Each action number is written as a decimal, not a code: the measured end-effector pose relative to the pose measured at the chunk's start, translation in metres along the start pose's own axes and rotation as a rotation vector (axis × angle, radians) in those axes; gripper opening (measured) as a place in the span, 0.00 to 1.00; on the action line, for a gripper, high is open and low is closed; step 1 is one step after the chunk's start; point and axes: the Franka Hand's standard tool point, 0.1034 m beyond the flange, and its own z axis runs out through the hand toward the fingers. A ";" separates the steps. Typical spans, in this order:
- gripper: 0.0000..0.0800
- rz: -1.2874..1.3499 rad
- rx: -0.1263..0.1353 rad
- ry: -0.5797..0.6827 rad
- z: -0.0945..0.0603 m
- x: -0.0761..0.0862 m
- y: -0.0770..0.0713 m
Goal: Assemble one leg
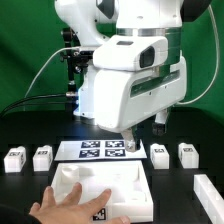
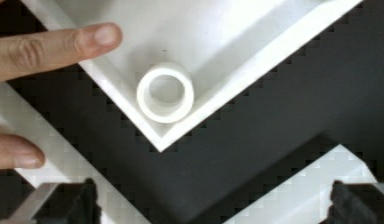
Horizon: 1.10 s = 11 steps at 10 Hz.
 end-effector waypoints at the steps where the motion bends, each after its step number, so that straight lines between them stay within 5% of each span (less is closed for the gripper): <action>1: 0.81 0.000 0.001 0.000 0.000 0.000 0.000; 11: 0.81 0.000 0.001 -0.001 0.001 0.000 0.000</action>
Offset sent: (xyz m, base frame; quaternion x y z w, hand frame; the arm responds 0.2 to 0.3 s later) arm 0.0000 0.0000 0.0000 0.0000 0.0000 0.0000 1.0000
